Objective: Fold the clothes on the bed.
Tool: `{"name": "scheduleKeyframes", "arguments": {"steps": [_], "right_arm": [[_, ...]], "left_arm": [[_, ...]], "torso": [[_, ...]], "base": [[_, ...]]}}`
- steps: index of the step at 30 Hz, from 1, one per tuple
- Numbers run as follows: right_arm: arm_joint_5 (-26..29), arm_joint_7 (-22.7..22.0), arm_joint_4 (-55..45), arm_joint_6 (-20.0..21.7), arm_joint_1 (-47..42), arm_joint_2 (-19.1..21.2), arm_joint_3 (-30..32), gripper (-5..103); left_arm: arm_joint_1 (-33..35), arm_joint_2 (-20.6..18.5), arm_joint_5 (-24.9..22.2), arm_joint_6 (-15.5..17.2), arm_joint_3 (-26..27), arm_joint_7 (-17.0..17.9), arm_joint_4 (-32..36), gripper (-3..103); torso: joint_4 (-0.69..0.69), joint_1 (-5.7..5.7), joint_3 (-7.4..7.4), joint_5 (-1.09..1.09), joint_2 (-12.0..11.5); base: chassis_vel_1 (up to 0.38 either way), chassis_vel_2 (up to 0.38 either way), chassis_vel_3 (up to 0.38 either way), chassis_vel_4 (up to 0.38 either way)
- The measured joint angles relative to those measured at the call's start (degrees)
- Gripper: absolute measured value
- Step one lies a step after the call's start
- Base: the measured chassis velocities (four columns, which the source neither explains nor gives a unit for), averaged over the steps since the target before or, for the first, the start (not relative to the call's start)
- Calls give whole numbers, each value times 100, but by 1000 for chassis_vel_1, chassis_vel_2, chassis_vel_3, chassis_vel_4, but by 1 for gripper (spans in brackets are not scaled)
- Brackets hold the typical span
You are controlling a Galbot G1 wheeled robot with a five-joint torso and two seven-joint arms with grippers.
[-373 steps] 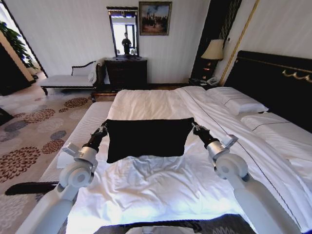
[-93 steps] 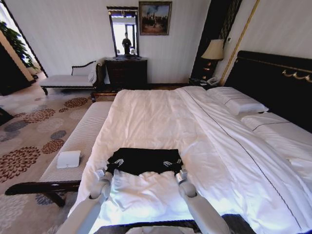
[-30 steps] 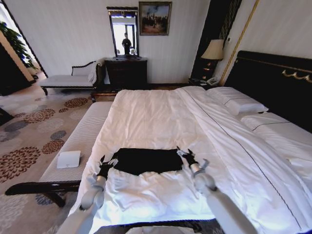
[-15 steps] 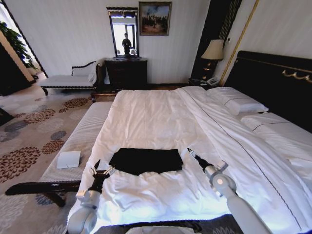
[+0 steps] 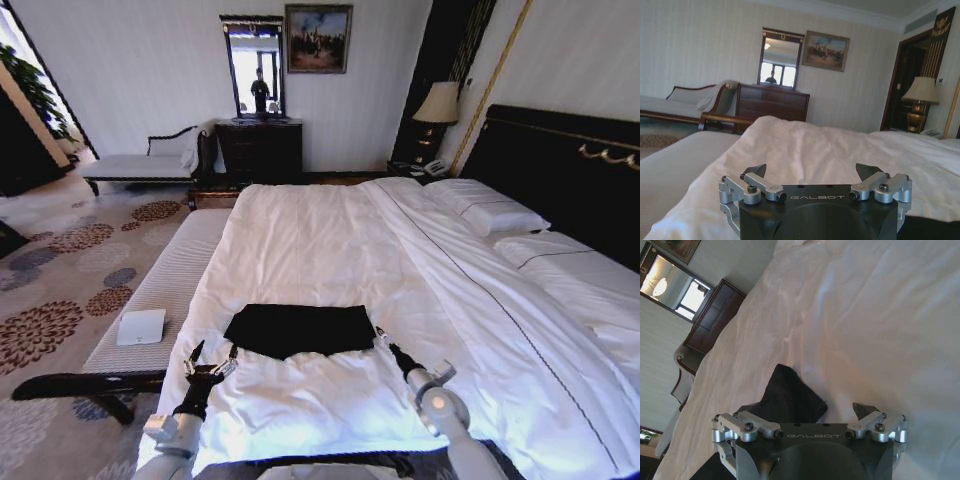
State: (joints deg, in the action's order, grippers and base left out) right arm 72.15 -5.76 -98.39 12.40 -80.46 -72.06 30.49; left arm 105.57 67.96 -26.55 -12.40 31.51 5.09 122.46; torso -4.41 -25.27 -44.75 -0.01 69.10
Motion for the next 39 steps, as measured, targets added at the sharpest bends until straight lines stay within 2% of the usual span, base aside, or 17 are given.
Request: {"name": "scheduleKeyframes", "arguments": {"steps": [8,10,14,23,38,39], "right_arm": [[-20,4,84,13,132,-145,-210,100],[-35,5,164,16,221,-230,-298,100],[-37,4,290,16,343,-331,-388,100],[-100,3,541,-2,552,-512,-483,100],[-122,19,875,-51,767,-711,-388,102],[-122,21,902,-60,784,-726,-375,98]], "left_arm": [[-413,-151,-31,161,2,209,226,100],[-703,-296,-203,312,55,366,364,100],[-858,-457,-472,525,163,525,629,100],[-606,-443,-664,696,310,528,946,100],[-585,-431,-672,703,313,503,942,100],[-585,-430,-671,703,312,502,940,100]], "torso": [[0,-1,-1,0,-1],[-1,-1,-1,-1,-1],[-1,-2,-1,0,-1],[0,-1,-1,0,-1],[-1,-1,0,0,-1],[-1,-1,0,0,-1]], "base": [[0,0,0,0],[0,0,0,0],[0,0,0,0],[0,0,0,0],[0,0,0,0],[0,0,0,0]]}}
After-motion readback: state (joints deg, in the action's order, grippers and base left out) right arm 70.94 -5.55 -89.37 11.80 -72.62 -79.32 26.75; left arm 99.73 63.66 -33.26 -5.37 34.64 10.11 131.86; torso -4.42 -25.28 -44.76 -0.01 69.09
